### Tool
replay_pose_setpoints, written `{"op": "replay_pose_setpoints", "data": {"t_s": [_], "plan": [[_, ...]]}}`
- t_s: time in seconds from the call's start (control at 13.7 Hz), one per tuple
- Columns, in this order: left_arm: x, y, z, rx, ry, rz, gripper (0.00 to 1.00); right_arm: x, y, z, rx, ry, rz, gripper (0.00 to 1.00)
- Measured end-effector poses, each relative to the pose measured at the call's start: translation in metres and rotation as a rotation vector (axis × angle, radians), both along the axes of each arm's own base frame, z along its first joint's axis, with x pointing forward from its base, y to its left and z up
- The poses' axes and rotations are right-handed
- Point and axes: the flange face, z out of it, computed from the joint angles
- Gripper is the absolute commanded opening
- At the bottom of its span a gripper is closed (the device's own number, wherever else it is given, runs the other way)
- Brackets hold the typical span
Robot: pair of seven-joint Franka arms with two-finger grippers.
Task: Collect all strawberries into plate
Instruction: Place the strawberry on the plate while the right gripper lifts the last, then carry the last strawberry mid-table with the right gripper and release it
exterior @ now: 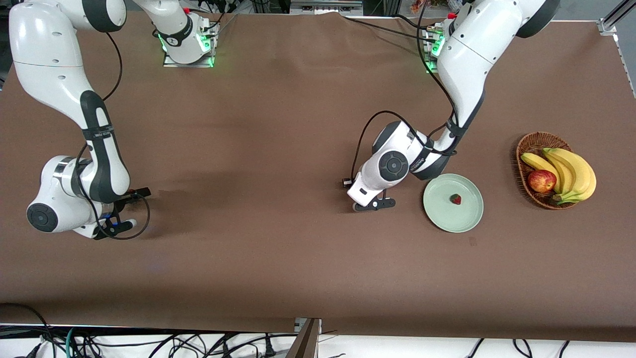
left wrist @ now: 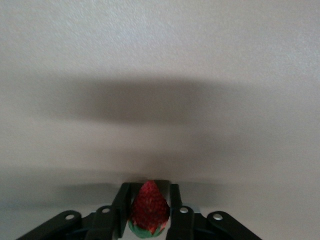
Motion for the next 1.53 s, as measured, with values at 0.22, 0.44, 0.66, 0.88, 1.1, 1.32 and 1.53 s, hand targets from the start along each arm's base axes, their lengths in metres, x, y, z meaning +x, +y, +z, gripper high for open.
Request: {"op": "replay_pose_setpoints", "data": {"t_s": [0.22, 0.44, 0.66, 0.88, 1.1, 1.32, 1.53], "plan": [[0.002, 0.001, 0.002, 0.001, -0.004, 0.011, 0.22, -0.003, -0.009, -0.002, 0.002, 0.007, 0.001, 0.85], [0.026, 0.033, 0.028, 0.021, -0.002, 0.035, 0.22, -0.008, -0.013, -0.007, 0.006, 0.020, 0.006, 0.52], [0.058, 0.101, 0.067, 0.022, -0.021, -0.088, 0.23, -0.011, -0.017, -0.006, 0.005, 0.034, 0.007, 0.27], [0.072, 0.172, 0.070, 0.043, 0.007, -0.285, 0.23, -0.012, -0.017, -0.006, 0.008, 0.044, 0.008, 0.08], [0.073, 0.209, 0.056, 0.134, 0.036, -0.451, 0.28, -0.011, -0.012, -0.006, 0.015, 0.040, 0.011, 0.08], [0.072, 0.211, 0.052, 0.140, 0.040, -0.509, 0.40, 0.009, 0.041, 0.014, 0.078, -0.007, -0.039, 0.08], [0.073, 0.222, 0.049, 0.134, 0.046, -0.534, 1.00, 0.021, 0.149, 0.043, 0.091, -0.013, -0.186, 0.08]]}}
